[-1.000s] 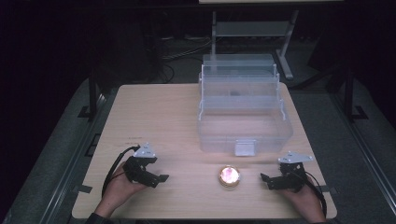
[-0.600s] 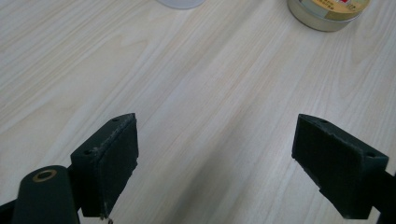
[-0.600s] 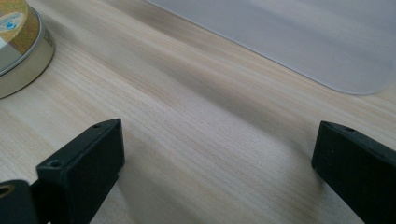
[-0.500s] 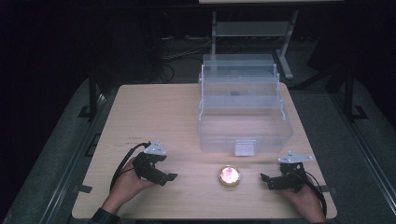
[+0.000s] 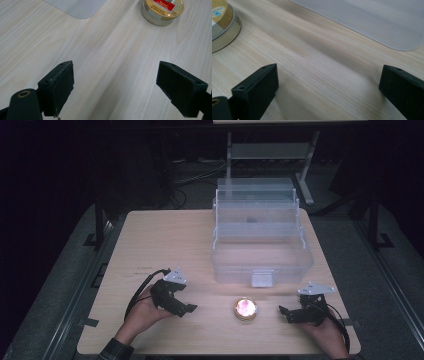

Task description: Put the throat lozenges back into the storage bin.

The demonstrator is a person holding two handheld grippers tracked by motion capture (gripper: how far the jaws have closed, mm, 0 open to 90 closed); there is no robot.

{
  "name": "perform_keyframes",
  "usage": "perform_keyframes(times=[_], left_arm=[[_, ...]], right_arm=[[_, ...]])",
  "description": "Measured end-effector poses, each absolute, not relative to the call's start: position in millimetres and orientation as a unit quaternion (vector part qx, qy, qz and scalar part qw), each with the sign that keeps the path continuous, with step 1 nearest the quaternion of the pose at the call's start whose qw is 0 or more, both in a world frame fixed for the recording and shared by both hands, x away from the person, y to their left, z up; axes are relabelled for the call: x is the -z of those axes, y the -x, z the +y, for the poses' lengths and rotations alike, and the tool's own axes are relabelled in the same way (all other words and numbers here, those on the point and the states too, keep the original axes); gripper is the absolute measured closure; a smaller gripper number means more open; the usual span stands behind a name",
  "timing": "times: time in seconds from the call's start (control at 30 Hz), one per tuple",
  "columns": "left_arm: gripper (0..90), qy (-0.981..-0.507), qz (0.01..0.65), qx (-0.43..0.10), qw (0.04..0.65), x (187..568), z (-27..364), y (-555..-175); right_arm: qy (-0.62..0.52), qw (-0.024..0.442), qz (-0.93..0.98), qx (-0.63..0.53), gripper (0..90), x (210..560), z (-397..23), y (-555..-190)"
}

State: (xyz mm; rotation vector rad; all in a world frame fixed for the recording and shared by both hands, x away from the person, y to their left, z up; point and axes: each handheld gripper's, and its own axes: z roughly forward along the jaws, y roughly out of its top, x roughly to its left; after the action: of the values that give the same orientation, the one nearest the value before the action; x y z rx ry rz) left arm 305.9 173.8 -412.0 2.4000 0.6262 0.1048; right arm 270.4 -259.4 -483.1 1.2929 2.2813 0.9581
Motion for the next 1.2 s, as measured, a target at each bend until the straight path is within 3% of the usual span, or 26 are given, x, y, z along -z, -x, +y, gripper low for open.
perform_keyframes(times=[1.2], left_arm=[[13.9,-0.946,0.144,-0.005,0.291,402,99,-309]], right_arm=[[-0.456,0.174,0.805,-0.338,2.0,483,-259,-270]])
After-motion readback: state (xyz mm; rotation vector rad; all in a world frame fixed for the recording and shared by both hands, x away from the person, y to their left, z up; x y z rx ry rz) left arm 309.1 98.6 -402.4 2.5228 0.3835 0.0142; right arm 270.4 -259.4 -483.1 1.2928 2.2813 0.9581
